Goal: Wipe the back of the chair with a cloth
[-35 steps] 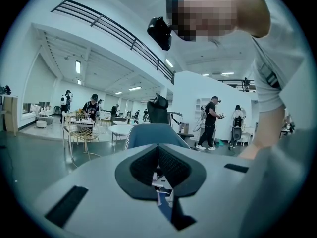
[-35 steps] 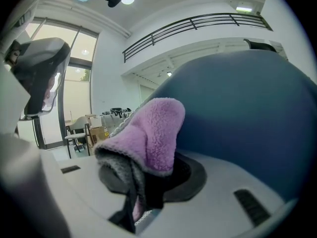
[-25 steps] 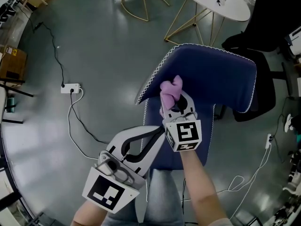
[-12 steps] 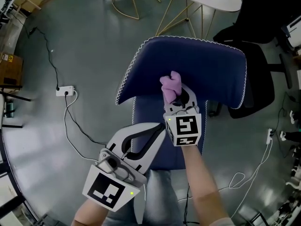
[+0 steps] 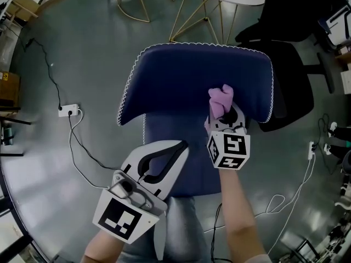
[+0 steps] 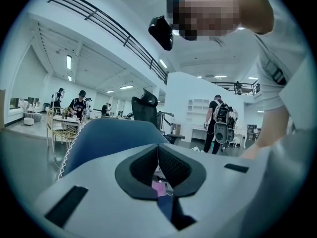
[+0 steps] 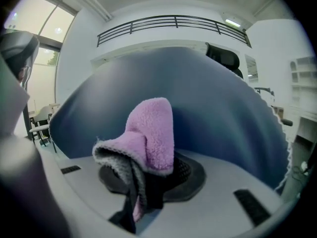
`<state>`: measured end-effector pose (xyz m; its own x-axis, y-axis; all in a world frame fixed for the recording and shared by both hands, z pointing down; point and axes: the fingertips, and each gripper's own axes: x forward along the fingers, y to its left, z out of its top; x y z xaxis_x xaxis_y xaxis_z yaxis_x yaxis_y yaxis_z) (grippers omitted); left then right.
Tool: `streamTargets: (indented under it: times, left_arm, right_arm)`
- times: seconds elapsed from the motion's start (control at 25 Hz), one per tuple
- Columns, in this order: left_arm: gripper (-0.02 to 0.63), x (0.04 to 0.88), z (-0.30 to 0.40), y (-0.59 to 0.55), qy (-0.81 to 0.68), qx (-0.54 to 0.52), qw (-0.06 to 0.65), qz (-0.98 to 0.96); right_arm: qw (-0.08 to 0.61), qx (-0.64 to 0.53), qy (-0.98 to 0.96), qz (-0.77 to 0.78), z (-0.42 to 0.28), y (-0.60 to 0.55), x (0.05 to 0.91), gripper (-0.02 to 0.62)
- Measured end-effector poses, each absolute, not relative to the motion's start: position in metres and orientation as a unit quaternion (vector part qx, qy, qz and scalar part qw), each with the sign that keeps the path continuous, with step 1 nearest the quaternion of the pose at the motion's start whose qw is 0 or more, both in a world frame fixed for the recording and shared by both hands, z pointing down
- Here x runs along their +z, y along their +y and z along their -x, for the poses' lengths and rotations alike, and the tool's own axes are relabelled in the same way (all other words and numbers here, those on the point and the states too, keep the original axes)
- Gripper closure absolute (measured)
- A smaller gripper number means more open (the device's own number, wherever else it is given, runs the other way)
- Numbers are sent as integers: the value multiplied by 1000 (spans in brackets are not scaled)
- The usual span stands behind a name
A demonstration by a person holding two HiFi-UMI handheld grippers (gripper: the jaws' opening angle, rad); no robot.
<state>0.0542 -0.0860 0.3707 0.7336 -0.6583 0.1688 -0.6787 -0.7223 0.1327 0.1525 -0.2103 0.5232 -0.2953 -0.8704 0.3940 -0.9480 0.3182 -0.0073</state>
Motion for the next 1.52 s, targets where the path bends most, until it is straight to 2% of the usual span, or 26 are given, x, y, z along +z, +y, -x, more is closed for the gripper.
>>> streamTargets:
  times: [0.68,1.52]
  left_arm:
    - [591,369,-89,-78,-332,50,99,-937]
    - [591,379,-102,-88,-320,40,107,-941]
  right_arm:
    - [156,135,-722,-660,-264,-187,519,477]
    - [126,83,-719,-678,-259,-186,527,476]
